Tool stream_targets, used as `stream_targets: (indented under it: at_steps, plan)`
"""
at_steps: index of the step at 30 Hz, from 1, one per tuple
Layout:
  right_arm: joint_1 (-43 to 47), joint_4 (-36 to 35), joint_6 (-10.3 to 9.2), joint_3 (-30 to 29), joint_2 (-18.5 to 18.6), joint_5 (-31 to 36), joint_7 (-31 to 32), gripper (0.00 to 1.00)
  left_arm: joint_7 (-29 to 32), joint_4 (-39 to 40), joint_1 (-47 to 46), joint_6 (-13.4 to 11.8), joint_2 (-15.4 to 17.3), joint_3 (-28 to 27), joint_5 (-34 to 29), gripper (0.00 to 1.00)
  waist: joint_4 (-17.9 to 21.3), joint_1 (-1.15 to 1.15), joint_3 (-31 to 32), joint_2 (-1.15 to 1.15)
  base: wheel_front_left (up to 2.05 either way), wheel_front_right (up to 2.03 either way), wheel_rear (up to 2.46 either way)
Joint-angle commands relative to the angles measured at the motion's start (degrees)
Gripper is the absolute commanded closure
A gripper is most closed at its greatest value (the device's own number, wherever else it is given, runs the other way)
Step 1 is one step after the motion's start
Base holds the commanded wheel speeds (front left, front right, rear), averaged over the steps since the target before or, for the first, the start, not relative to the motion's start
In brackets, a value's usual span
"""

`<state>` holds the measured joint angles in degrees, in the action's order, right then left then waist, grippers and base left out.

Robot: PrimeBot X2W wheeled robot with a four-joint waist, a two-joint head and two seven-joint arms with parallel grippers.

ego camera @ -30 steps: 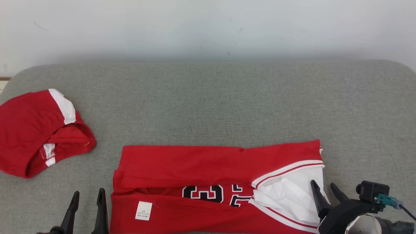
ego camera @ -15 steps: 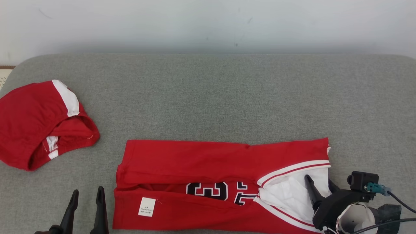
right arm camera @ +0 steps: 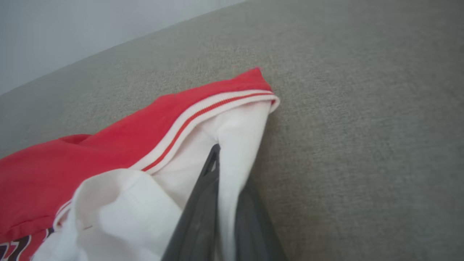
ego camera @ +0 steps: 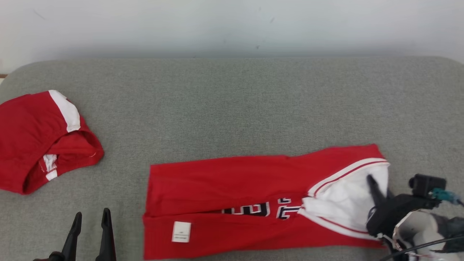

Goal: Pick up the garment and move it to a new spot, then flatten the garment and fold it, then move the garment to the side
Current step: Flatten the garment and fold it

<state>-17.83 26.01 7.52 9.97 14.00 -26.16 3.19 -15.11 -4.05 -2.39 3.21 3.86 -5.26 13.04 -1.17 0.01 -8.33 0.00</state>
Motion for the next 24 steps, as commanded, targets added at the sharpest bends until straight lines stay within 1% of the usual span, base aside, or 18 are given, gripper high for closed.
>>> stream_targets:
  at_steps: [1,4,8,14,24]
  plan:
    - [-0.9,0.2,-0.06,-0.8,1.5,0.7,-0.5,1.00,-0.1,-0.2,-0.3,0.1,0.0,-0.3,-0.5,0.00,0.5,-0.01,-0.1,0.00,0.00,0.00,0.00]
    - [-2.3,0.5,-0.06,-2.7,3.5,1.5,-0.9,1.00,-0.1,-0.3,-0.5,0.4,-0.1,-0.5,-0.5,0.00,1.1,-0.01,-0.1,0.00,0.00,0.00,0.00]
    - [-3.3,-0.6,-0.06,-4.2,5.3,1.7,-0.3,1.00,-0.1,-0.5,-0.4,0.5,-0.2,-0.9,-0.6,0.00,1.9,-0.01,0.2,0.00,0.00,0.00,0.00]
    - [-2.3,-6.2,-0.06,-2.8,4.5,-3.2,2.0,1.00,-0.1,-0.8,0.3,0.5,-0.4,-1.2,-0.8,0.00,3.1,-0.01,1.1,0.00,0.00,0.00,0.00]
    - [0.6,-19.6,-0.05,3.2,2.3,-12.4,7.1,1.00,-0.1,-1.2,0.6,0.7,-0.6,-1.1,-1.0,0.00,3.8,-0.01,2.2,0.00,0.00,0.00,0.00]
